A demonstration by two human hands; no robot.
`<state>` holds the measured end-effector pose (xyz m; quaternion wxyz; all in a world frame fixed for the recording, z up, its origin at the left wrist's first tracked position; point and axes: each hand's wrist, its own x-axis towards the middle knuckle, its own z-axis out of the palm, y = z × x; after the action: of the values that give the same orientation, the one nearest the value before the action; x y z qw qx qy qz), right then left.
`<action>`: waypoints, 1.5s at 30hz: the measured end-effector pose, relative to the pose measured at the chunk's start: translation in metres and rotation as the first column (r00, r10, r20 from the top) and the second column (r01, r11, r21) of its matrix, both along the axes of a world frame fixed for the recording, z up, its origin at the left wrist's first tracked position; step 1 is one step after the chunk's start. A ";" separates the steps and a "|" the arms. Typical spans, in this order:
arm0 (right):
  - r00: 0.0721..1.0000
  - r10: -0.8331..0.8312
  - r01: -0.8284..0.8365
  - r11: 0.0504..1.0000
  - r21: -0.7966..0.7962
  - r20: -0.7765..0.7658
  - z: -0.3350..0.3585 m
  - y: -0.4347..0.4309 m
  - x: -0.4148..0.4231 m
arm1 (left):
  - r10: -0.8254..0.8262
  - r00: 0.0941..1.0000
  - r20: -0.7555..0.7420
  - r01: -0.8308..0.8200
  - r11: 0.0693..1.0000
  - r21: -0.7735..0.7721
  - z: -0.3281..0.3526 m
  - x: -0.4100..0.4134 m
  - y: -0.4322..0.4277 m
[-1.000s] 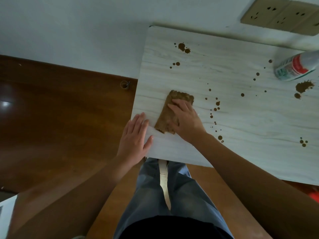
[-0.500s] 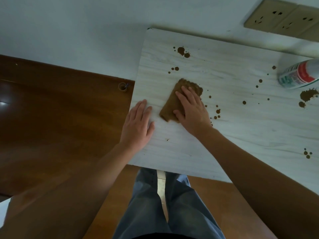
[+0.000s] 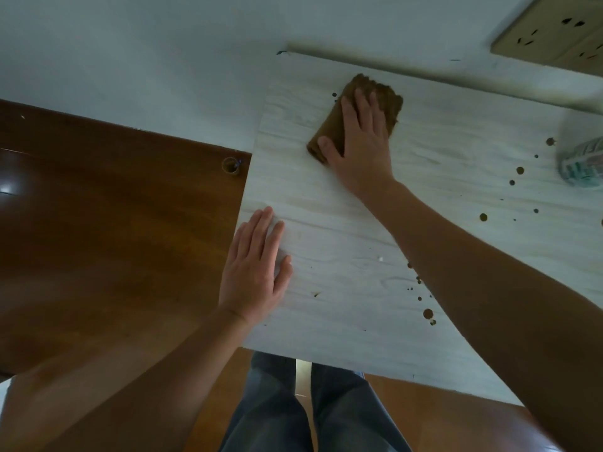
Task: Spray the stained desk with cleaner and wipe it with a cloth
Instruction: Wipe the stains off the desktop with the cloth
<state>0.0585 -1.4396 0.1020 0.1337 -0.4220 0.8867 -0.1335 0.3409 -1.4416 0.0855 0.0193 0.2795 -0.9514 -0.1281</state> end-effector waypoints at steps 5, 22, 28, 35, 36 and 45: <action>0.967 0.253 -0.253 0.967 0.003 -0.027 -0.001 0.021 0.031 | 0.006 1.000 0.012 -0.006 1.000 0.010 0.000 -0.001 0.000; 0.976 0.214 -0.215 0.976 -0.037 -0.025 0.000 -0.056 0.022 | 0.004 1.000 0.029 -0.004 1.000 0.021 -0.002 0.000 0.000; 0.965 0.261 -0.262 0.965 -0.029 -0.025 -0.003 -0.022 0.020 | 0.004 1.000 0.031 -0.005 1.000 0.025 0.001 -0.001 -0.001; 0.997 -0.064 0.065 0.997 0.028 -0.030 0.004 0.027 -0.058 | -0.004 1.000 0.029 0.003 0.999 0.032 0.000 -0.001 -0.002; 0.995 -0.099 0.099 0.994 0.034 -0.021 0.004 0.022 -0.056 | -0.006 1.000 0.027 0.005 1.000 0.029 0.000 -0.001 -0.002; 0.968 0.253 -0.252 0.968 0.005 -0.010 0.004 -0.074 0.056 | 0.002 0.999 0.052 -0.003 1.000 0.012 0.000 -0.002 -0.001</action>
<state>0.1146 -1.5133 0.1065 0.1455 -0.5319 0.8267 -0.1117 0.3393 -1.4423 0.0855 -0.0071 0.2840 -0.9504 -0.1265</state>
